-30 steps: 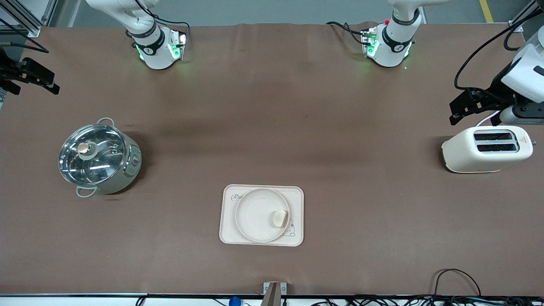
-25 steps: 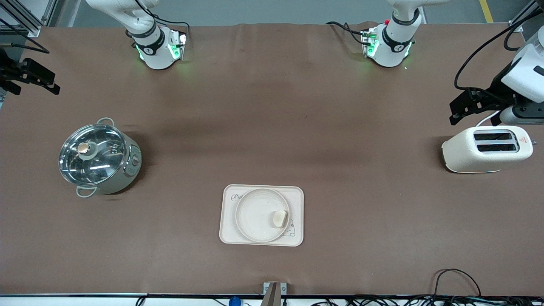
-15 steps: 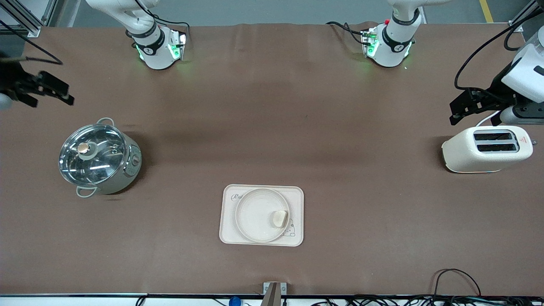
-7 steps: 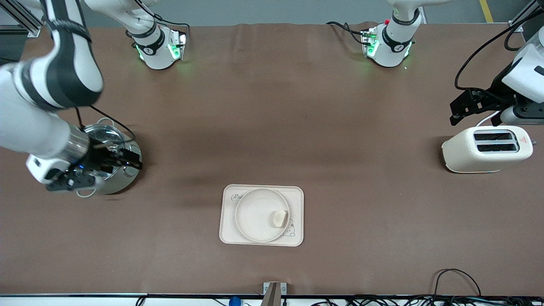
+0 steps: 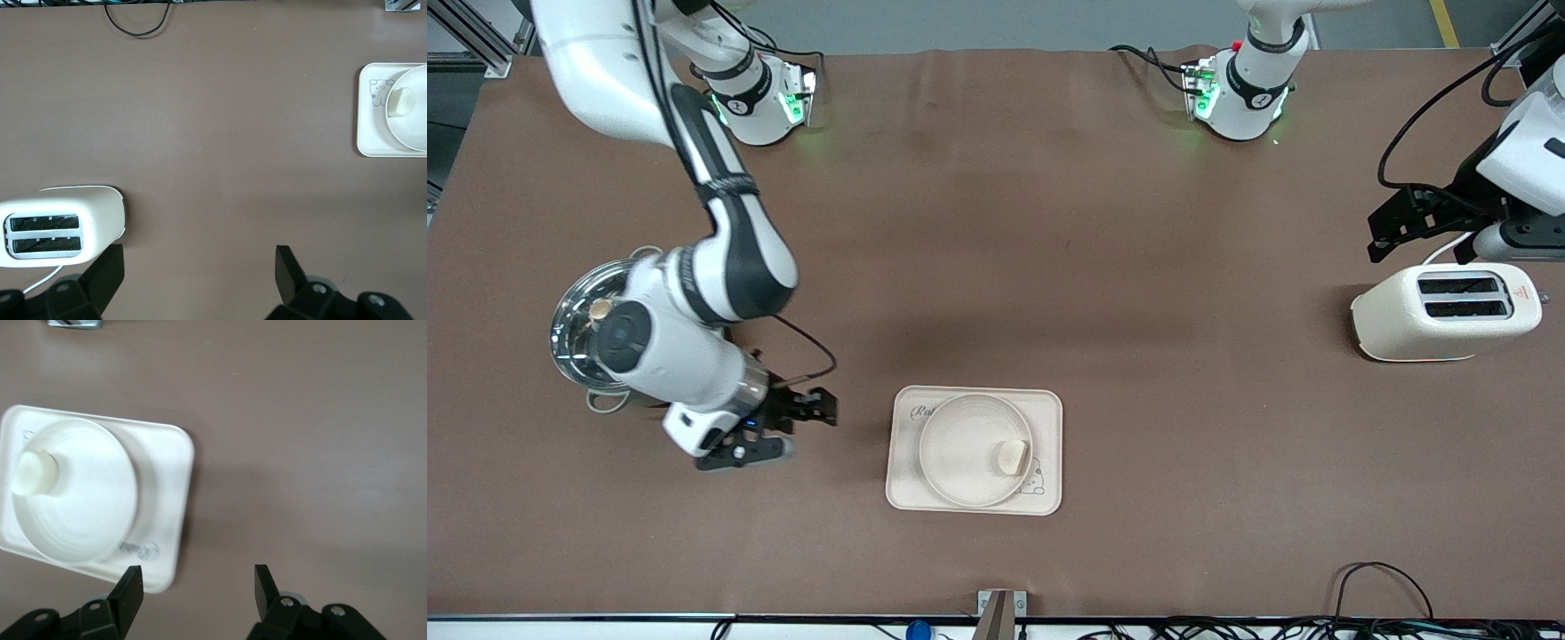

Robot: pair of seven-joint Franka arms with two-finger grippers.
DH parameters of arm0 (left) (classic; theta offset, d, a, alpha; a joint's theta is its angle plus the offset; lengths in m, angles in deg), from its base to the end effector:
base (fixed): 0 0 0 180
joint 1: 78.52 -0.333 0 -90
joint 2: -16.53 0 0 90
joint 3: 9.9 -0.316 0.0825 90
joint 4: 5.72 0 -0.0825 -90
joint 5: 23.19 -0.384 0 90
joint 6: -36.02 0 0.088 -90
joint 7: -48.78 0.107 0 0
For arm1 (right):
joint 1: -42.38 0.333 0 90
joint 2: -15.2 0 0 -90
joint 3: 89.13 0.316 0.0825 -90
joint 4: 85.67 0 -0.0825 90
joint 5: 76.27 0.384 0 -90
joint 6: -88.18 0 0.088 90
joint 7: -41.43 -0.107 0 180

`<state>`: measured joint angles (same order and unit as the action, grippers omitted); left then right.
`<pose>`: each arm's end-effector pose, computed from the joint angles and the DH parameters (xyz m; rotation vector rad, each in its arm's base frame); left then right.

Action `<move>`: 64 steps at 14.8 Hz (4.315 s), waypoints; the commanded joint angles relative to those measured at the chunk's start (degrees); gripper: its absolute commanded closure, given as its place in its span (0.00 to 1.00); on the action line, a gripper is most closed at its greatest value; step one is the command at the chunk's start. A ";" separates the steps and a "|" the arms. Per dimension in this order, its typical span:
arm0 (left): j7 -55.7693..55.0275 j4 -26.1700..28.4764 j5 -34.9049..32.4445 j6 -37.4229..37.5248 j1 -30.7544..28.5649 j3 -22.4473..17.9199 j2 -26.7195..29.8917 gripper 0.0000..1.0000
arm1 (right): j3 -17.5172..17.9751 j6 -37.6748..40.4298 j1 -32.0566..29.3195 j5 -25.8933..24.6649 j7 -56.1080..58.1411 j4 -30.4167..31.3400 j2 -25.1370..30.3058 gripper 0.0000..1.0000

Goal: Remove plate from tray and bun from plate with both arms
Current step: 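Move the right gripper over the white plate on the tray, then lower the right gripper and grasp the rim of the white plate, then lift the plate off the tray and set it down beyond the tray, then open the right gripper on the plate while the left gripper reaches the bun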

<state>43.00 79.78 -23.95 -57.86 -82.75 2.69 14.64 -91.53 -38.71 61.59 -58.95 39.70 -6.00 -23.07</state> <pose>0.5665 -0.0795 0.6501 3.1277 -0.0698 0.1784 0.7061 0.2305 0.3323 -2.8800 -0.1602 -0.1700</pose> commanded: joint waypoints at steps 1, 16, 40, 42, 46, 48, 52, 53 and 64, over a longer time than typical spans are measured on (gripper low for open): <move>-0.63 -1.39 -0.11 1.25 0.10 0.06 -0.48 0.00 | 0.55 -4.06 1.17 4.82 -0.73 -3.99 -5.14 0.25; -0.63 -1.39 -0.11 1.25 0.10 0.06 -0.48 0.00 | 5.83 -10.67 2.41 7.73 -5.74 -15.59 -21.23 0.50; -0.63 -1.39 -0.11 1.25 0.01 0.06 -0.48 0.00 | 5.74 -4.61 2.76 1.31 -3.19 -10.17 -12.55 0.99; -0.55 -1.39 -0.11 1.25 0.01 0.06 -0.48 0.00 | 6.00 -4.86 3.90 1.31 -3.10 -3.32 -7.55 0.99; -0.63 -1.39 -0.11 1.25 0.01 0.06 -0.48 0.00 | 6.09 -12.39 7.50 1.31 -3.19 14.67 3.61 1.00; -0.63 -1.39 -0.11 1.25 0.01 0.06 -0.48 0.00 | 6.27 -20.65 9.78 1.40 -3.19 24.18 7.14 1.00; -0.37 -1.39 -0.11 1.25 0.01 0.06 -0.48 0.00 | 8.36 -29.54 10.94 1.66 -3.27 34.05 9.35 1.00; -0.63 -1.22 0.06 1.25 0.10 0.15 -0.48 0.00 | 8.98 -31.83 10.76 1.75 -3.54 35.54 9.35 1.00; -33.56 -0.43 -0.11 -5.85 9.30 14.13 -11.27 0.00 | 9.69 -28.96 11.38 2.63 -3.45 34.86 8.12 0.43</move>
<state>15.28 80.50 -23.59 -59.62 -76.73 16.52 8.68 -82.00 -69.82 73.37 -57.14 36.25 28.02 -16.75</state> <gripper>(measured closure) 0.000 0.617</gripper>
